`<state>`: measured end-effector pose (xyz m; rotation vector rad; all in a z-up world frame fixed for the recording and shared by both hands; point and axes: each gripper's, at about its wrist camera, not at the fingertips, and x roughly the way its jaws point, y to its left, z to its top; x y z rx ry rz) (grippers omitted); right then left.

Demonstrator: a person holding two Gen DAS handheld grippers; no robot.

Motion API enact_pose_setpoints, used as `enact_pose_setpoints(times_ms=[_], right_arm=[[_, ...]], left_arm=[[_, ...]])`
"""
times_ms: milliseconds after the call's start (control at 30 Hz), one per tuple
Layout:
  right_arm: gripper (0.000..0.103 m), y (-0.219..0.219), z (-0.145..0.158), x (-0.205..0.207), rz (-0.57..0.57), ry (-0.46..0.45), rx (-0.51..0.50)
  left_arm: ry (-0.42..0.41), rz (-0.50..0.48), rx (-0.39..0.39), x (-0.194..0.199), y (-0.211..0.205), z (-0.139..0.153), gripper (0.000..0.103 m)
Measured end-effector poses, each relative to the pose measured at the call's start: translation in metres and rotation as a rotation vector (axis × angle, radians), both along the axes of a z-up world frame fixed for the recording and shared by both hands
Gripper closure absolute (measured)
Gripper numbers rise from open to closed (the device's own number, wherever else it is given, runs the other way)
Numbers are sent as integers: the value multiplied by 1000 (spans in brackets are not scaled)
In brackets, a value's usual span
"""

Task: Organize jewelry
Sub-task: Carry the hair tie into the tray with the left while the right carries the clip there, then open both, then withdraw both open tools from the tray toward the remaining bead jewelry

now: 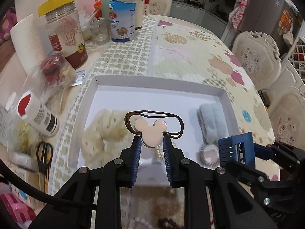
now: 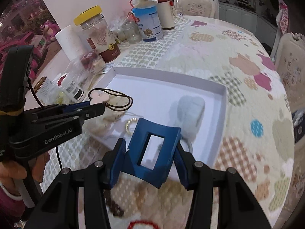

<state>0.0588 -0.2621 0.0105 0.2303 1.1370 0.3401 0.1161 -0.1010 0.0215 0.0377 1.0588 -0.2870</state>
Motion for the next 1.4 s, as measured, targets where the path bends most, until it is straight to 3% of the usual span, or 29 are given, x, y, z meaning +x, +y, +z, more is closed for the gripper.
enact_pose_setpoints(times_ms=[467,1000,1167,1267,1400], right_arm=[[52,4,-54,82,6,39,20],[52,11,-86,104,17,55,-39],[51,9,-86,105,21,55,-34],[35,6,-79,102,18,43,-27],[34,-5,-66,95,-17,25,-6]], left_arm=[[22,60,37,66,-10,-30,90],[86,102,55,84,-6,-64,90],[96,116,39,84,-2,-67,76],[97,121,29,81,0,-65,72],[87,132,22,75,4,-58,71]])
